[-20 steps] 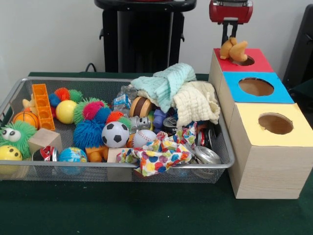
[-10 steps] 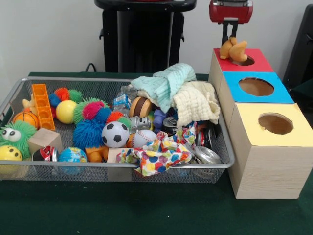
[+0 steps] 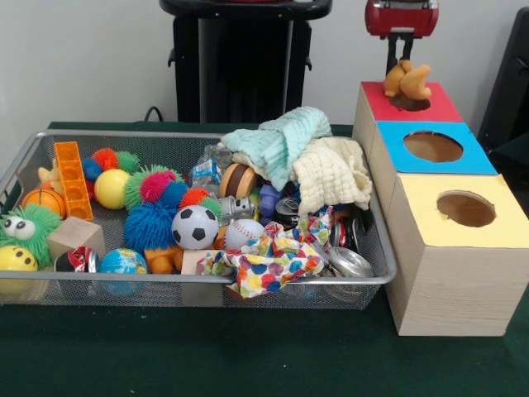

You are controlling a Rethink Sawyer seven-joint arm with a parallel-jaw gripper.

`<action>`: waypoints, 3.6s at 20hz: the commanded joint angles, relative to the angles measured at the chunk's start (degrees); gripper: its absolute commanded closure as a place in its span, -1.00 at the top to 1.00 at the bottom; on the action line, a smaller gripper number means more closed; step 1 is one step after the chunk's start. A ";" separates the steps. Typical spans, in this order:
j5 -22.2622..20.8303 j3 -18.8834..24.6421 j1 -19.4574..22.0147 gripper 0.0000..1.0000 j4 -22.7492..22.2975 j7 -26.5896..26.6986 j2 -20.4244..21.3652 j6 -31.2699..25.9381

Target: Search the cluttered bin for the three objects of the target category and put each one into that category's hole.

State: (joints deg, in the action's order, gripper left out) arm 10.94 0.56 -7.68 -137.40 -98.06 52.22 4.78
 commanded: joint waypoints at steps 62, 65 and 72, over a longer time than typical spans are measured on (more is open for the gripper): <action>1.21 3.71 2.29 -1.00 9.00 -8.76 -4.78 -4.81; 1.42 3.40 1.98 -1.00 9.71 -8.43 -4.98 -5.53; 1.21 3.21 1.88 -1.00 10.14 -8.18 -5.13 -5.81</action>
State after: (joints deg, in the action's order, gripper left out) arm 10.94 0.56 -7.12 -135.01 -98.06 49.87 4.74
